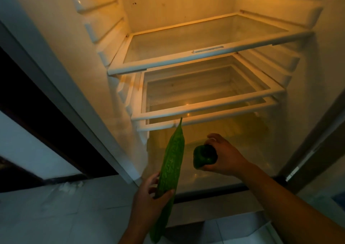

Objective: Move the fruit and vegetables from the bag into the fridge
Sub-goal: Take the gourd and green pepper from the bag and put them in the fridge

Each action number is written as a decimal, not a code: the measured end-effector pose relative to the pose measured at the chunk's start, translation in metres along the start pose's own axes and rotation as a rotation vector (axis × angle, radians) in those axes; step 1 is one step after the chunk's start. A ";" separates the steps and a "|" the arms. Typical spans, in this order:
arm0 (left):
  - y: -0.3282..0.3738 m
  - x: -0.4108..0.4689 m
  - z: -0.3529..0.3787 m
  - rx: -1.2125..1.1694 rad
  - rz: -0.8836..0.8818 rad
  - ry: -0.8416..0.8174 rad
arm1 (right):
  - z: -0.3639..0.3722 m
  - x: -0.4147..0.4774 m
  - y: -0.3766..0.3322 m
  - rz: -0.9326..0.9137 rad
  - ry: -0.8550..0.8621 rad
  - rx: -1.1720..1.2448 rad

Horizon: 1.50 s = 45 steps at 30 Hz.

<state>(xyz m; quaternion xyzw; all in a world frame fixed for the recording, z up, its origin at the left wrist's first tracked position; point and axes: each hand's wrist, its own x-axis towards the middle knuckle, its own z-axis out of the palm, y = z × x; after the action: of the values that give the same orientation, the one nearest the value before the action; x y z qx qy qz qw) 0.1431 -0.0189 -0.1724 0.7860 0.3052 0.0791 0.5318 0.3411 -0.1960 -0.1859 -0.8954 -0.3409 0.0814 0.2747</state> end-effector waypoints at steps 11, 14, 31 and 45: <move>-0.009 -0.010 0.006 0.010 -0.026 0.015 | 0.003 -0.004 -0.004 0.040 -0.098 0.023; -0.012 -0.016 0.007 -0.025 -0.003 0.007 | 0.004 -0.019 -0.006 0.040 -0.107 0.043; -0.003 -0.041 -0.020 -0.037 0.080 -0.151 | 0.016 -0.139 -0.048 0.173 0.004 0.175; 0.045 -0.019 -0.034 0.064 0.274 -0.231 | -0.023 -0.128 -0.055 0.180 0.294 0.269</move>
<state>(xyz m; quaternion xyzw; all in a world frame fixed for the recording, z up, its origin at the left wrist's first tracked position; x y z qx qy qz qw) 0.1307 -0.0139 -0.1140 0.8407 0.1345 0.0503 0.5221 0.2208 -0.2563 -0.1420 -0.8797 -0.2017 0.0190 0.4302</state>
